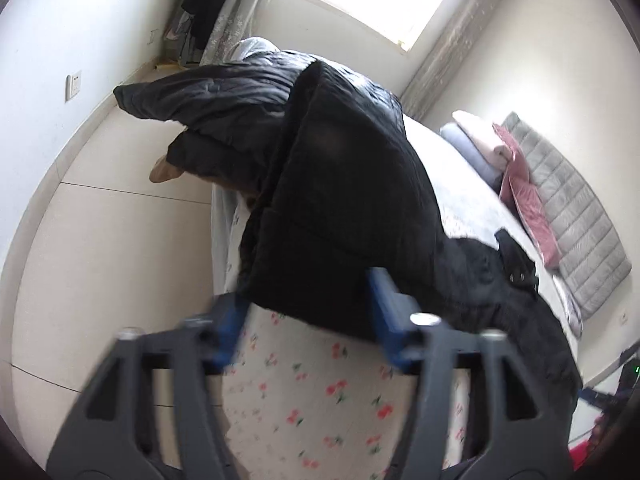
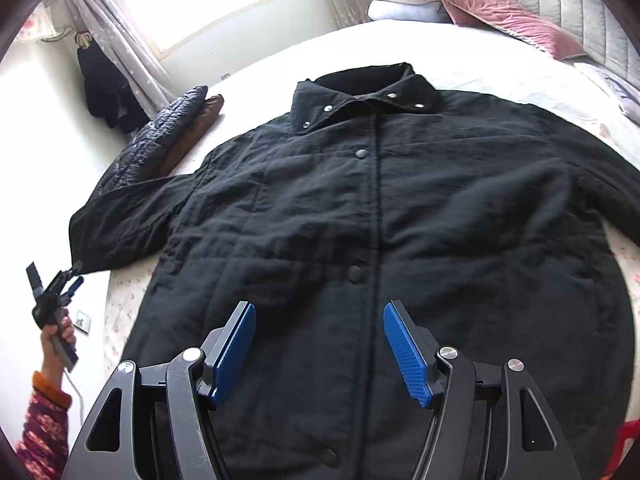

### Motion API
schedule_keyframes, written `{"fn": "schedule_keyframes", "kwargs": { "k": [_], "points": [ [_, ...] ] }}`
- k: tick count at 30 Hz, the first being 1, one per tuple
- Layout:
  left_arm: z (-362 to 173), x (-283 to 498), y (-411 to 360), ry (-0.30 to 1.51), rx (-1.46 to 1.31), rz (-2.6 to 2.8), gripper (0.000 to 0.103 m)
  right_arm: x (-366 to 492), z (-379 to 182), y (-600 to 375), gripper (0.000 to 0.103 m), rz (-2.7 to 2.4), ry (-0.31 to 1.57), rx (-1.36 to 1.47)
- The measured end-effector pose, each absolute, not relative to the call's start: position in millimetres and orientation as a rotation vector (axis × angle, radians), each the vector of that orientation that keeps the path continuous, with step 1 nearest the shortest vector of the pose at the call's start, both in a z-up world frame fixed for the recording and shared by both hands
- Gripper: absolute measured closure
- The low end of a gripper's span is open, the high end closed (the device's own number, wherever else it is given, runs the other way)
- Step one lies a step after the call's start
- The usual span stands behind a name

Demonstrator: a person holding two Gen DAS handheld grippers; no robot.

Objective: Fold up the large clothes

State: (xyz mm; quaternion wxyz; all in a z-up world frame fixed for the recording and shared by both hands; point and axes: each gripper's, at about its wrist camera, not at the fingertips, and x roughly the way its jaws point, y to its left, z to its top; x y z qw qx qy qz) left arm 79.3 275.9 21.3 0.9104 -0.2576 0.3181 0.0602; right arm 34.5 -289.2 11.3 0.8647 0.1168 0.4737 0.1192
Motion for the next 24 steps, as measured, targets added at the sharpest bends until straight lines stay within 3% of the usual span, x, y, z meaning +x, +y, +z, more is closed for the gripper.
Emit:
{"fn": "schedule_keyframes", "kwargs": {
  "k": [1,3,10,17,24],
  "points": [
    [26.6,82.0,276.6,0.635,-0.555,0.119,0.09,38.0,8.9,-286.9,0.036,0.257,0.997,0.253],
    [42.8,83.2,269.0,0.55,-0.576,0.116,0.094,44.3,3.8,-281.7,0.035,0.272,1.008,0.276],
    [148.8,94.1,211.0,0.282,-0.466,-0.048,0.096,53.9,-9.5,-270.9,0.035,0.316,1.035,0.293],
    [212.3,136.4,100.1,0.245,-0.313,-0.213,0.096,57.3,-9.9,-292.3,0.035,0.303,1.005,0.341],
    [218.3,165.7,2.2,0.31,-0.23,-0.345,0.096,67.6,-14.3,-337.3,0.035,0.238,0.953,0.477]
  ]
}}
